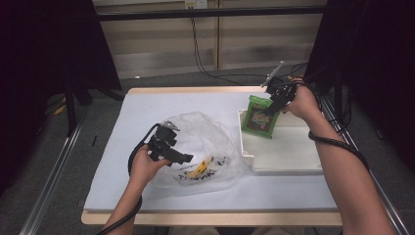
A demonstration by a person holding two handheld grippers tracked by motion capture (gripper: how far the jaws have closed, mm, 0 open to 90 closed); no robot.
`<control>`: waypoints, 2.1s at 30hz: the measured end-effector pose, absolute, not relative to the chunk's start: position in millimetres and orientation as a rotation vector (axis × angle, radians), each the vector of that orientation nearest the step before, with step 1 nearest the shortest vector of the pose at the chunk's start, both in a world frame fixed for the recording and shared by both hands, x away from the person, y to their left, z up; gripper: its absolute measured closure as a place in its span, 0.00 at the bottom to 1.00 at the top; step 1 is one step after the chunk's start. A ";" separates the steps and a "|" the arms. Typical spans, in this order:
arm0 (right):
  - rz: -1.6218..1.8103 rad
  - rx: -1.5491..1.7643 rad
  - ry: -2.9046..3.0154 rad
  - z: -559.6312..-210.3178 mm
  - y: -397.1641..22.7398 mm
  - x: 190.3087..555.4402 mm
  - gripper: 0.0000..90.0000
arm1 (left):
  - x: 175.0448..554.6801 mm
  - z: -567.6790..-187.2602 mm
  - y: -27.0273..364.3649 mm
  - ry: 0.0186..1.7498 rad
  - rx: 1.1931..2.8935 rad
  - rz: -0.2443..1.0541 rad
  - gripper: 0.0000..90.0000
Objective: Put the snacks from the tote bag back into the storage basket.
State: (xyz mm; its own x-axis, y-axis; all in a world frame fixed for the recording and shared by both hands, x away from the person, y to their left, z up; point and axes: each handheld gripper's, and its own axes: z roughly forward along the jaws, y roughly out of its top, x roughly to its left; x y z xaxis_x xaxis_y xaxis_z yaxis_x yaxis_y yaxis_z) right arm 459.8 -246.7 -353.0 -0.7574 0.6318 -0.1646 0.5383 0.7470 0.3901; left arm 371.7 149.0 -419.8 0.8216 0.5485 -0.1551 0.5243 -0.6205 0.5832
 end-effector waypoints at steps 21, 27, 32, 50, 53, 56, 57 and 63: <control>0.465 0.962 2.624 -327.4 -250.0 443.3 0.28 | 361.7 -416.2 148.6 0.821 2.313 0.051 0.05; 0.457 0.978 2.632 -326.9 -251.6 438.8 0.25 | 363.3 -415.8 150.5 0.787 2.349 0.059 0.05; 0.457 0.991 2.634 -327.0 -252.8 435.1 0.22 | 362.9 -414.0 148.0 0.787 2.343 0.060 0.05; 0.511 1.011 2.682 -335.6 -250.5 419.8 0.13 | 362.2 -413.1 142.7 0.800 2.325 0.059 0.05; 0.519 1.001 2.682 -336.0 -249.6 418.1 0.13 | 361.7 -412.8 142.4 0.797 2.323 0.059 0.05; 0.536 1.001 2.688 -337.1 -247.5 414.1 0.13 | 363.1 -411.3 144.3 0.761 2.362 0.067 0.05; 0.540 0.999 2.690 -337.7 -247.1 413.1 0.13 | 363.4 -411.5 144.1 0.754 2.367 0.062 0.05; 0.540 0.995 2.702 -340.9 -246.9 406.7 0.12 | 361.6 -413.6 138.9 0.790 2.331 0.057 0.05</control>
State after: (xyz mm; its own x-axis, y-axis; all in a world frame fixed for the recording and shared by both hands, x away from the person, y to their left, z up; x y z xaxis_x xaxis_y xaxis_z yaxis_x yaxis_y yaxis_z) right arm 406.7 -246.9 -340.9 -0.7493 0.6585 -0.0700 0.5809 0.7045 0.4078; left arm 361.6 138.9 -413.6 0.8162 0.5544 -0.1627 0.5253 -0.5948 0.6084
